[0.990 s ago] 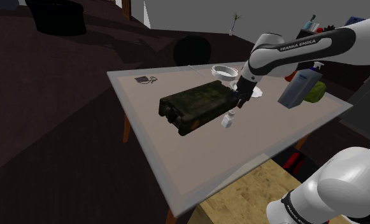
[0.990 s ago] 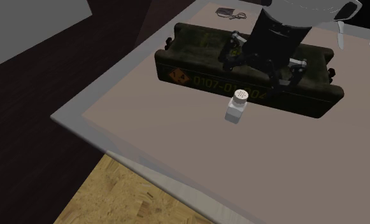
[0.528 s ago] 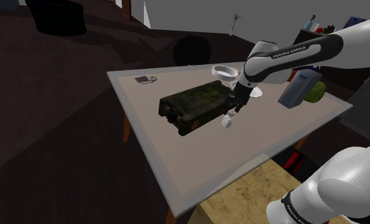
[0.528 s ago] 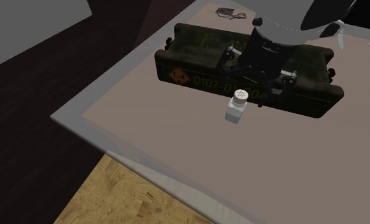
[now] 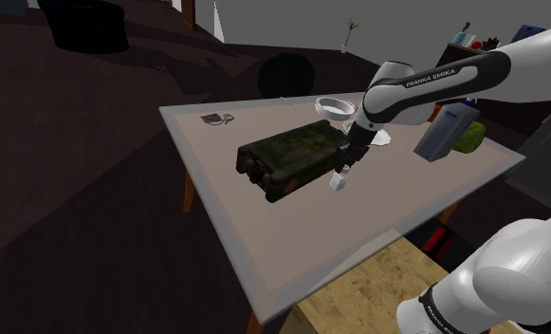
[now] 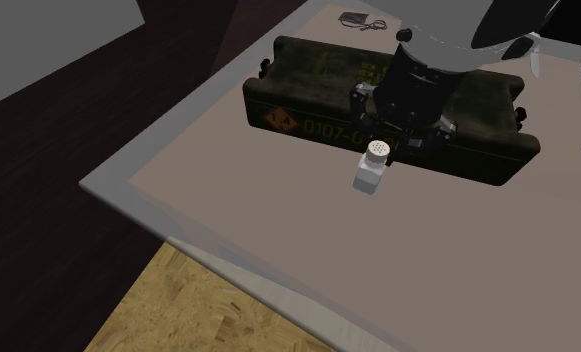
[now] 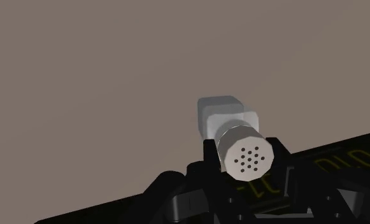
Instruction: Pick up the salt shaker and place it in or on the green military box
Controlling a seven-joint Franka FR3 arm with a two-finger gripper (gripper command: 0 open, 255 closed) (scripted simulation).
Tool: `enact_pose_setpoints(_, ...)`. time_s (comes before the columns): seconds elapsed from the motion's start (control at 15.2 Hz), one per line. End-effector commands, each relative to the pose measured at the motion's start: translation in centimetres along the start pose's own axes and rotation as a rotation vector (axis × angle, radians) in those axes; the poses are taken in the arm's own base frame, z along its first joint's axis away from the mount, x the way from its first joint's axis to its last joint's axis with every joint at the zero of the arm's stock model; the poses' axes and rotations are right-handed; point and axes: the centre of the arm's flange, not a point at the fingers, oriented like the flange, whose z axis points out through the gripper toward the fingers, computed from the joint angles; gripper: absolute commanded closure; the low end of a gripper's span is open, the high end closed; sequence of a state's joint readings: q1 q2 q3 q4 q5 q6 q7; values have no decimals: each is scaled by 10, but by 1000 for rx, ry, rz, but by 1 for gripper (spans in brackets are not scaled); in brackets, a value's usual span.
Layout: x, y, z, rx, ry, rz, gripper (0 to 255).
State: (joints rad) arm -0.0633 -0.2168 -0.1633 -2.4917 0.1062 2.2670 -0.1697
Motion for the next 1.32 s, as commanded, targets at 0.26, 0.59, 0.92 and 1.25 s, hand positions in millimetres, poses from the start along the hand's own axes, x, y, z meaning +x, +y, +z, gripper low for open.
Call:
enact_pose_setpoints(0.26,0,0,0,0,-1,0,255)
enact_pose_setpoints(0.59,0,-2,-15,0,-1,0,255)
enact_pose_setpoints(0.92,0,-5,-42,0,-1,0,255)
enact_pose_setpoints(1.25,0,-8,-68,0,-1,0,255)
